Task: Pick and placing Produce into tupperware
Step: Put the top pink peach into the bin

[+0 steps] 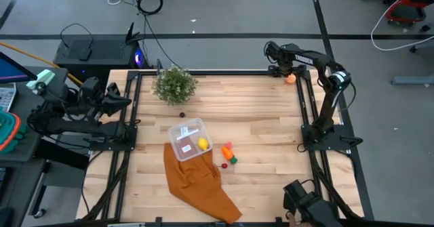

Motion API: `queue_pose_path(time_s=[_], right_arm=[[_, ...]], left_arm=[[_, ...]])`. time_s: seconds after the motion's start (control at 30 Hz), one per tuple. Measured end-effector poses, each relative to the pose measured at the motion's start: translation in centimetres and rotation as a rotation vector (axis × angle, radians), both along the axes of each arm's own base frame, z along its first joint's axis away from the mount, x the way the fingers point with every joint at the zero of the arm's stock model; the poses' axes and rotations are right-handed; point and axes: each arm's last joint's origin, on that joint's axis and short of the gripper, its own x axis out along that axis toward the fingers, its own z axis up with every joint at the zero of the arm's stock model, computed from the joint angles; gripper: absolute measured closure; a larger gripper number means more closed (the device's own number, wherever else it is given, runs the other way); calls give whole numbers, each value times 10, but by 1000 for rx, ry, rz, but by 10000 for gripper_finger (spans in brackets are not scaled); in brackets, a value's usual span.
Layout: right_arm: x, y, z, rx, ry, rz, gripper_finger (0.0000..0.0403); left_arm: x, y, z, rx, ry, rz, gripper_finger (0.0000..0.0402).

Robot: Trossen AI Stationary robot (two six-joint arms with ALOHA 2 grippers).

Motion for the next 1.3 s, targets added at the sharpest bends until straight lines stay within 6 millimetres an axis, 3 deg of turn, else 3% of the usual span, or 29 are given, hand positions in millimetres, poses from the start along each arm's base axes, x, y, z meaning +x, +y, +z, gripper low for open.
queue_pose_path(time_s=[1.03,1.3], right_arm=[[-11,-13,-13,9,-45,-69,36],[-12,-13,-14,18,-55,-63,62]], left_arm=[[0,0,0,-21,-1,-3,366],[0,0,0,-20,0,-3,374]])
